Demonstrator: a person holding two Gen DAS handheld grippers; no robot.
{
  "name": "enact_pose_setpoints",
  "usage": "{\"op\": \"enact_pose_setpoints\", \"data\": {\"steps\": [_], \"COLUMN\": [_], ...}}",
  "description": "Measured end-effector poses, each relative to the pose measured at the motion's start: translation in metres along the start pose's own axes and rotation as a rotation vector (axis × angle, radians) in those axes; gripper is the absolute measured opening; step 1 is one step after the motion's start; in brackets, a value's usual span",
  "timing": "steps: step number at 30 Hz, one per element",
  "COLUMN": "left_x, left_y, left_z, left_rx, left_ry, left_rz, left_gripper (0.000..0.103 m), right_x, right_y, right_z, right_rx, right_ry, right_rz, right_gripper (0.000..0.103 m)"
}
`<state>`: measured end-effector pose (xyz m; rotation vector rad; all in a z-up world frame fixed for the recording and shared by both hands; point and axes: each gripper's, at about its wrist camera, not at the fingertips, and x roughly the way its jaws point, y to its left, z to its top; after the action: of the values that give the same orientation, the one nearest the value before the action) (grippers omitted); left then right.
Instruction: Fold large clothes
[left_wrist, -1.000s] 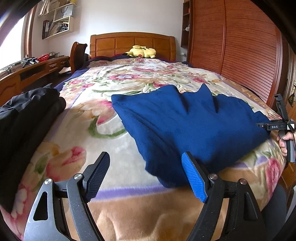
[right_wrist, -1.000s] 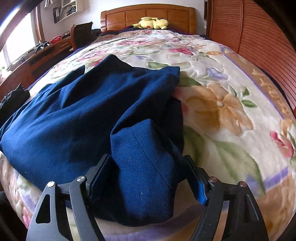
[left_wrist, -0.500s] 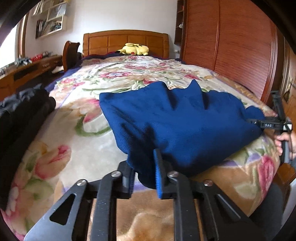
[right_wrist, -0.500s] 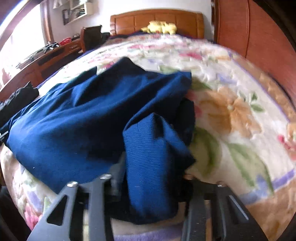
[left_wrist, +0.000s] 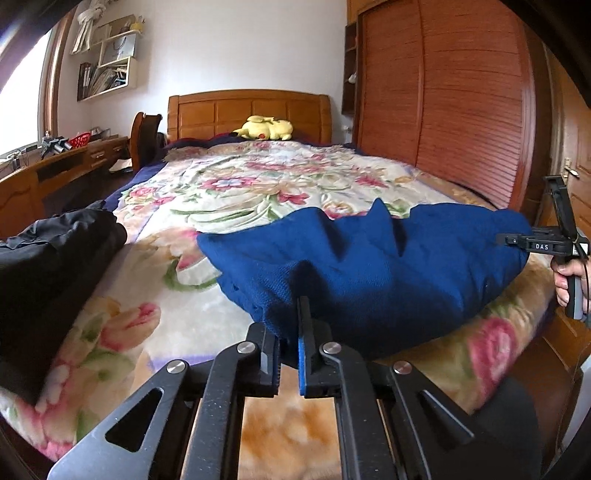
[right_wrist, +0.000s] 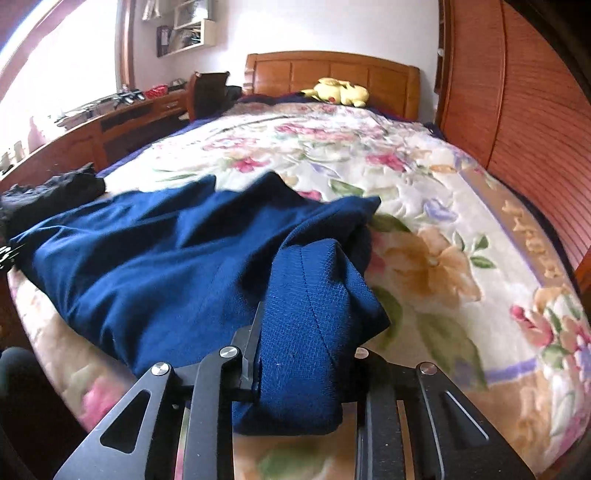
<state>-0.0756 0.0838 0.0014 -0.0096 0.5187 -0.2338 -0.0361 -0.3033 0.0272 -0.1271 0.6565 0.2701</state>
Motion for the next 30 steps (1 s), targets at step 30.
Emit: {"op": "enact_pose_setpoints", "data": {"steps": [30], "left_x": [-0.004], "left_y": [-0.002], "left_z": [-0.04], "left_rx": [-0.053], "left_ry": [0.073], "left_rz": [0.059], "left_gripper": [0.012], "right_x": [-0.004], "right_y": [0.07], "right_z": [-0.017], "right_rx": [-0.079], "right_ry": [-0.035], "right_rz": [0.027], "right_gripper": [0.061]}}
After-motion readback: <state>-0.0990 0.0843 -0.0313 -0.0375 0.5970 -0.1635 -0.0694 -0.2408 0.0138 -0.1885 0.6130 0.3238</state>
